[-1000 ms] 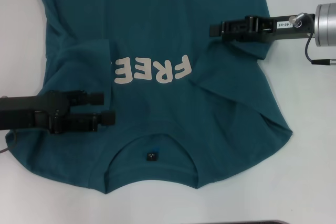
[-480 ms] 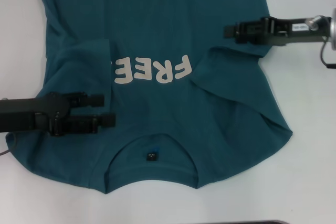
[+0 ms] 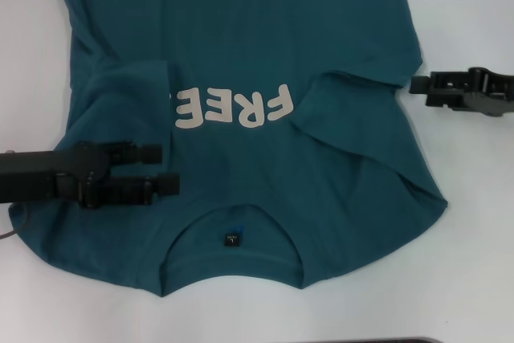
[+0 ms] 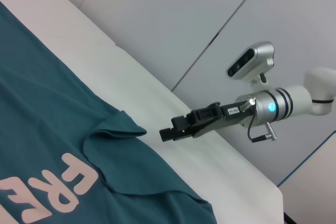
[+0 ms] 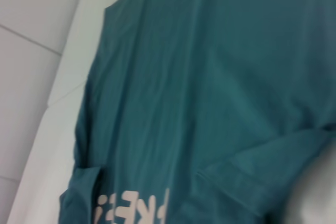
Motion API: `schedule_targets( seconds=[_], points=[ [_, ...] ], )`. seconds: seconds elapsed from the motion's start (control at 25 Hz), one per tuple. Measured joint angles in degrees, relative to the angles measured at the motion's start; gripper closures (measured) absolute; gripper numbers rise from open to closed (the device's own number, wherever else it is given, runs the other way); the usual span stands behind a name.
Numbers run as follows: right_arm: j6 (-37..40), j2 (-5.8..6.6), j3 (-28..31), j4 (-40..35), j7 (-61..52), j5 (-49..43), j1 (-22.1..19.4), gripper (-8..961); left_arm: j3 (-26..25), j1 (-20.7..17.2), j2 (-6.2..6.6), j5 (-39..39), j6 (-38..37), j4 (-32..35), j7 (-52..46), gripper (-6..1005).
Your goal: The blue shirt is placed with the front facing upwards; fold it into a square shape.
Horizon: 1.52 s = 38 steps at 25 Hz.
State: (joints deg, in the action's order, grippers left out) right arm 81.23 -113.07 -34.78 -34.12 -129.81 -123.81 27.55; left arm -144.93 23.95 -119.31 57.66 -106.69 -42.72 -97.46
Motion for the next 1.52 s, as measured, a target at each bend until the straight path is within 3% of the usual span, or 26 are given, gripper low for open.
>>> schedule_targets(
  seconds=[0.2,0.64,1.52],
  points=[
    [-1.0,-0.02,0.6,0.5,-0.1,0.0,-0.7,331,0.0,0.1,0.04,0.0,0.0,0.1,0.1,113],
    [-5.4,-2.64,0.6,0.9,-0.1,0.0,1.8,331,0.0,0.0,0.01,0.0,0.4,0.2,0.8,112],
    [-12.7,-3.95,0.6,3.2,0.6,1.0,5.7,337,0.0,0.1,0.24,0.0,0.5,0.2,1.0,113]
  ],
)
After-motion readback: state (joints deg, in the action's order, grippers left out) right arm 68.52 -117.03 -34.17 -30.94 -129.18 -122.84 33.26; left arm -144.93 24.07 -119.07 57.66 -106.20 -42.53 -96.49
